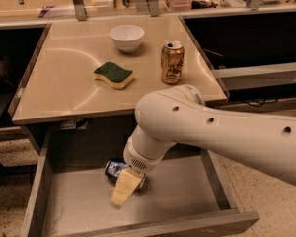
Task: Pick pepsi can from top drawer and place on counter
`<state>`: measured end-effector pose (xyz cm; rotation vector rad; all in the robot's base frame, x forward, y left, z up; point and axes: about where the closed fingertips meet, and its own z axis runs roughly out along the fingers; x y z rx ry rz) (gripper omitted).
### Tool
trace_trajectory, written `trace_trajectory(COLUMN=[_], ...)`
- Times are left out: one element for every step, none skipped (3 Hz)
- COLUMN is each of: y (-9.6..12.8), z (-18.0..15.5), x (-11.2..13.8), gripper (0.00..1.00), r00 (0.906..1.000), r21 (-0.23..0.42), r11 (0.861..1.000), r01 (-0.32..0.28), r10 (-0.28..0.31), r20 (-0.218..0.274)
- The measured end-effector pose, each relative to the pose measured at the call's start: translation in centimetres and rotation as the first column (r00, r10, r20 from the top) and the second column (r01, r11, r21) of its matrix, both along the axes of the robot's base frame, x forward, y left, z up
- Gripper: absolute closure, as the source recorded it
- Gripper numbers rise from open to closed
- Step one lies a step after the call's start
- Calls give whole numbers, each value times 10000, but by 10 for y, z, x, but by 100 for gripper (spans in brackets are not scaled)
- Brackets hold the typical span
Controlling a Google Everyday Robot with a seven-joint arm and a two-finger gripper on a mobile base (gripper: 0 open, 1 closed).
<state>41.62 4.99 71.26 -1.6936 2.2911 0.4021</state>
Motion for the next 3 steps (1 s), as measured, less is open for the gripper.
trace_trajectory(y=[-8, -9, -3], z=[-42, -61, -78], x=[19, 30, 36], gripper=[0, 0, 0], r00=[9887, 9770, 9701], r21=[296, 358, 276], r11=[9883, 9765, 9698], r01=[1494, 2127, 2423], r10=[-1497, -2132, -2425], r20=[80, 83, 26])
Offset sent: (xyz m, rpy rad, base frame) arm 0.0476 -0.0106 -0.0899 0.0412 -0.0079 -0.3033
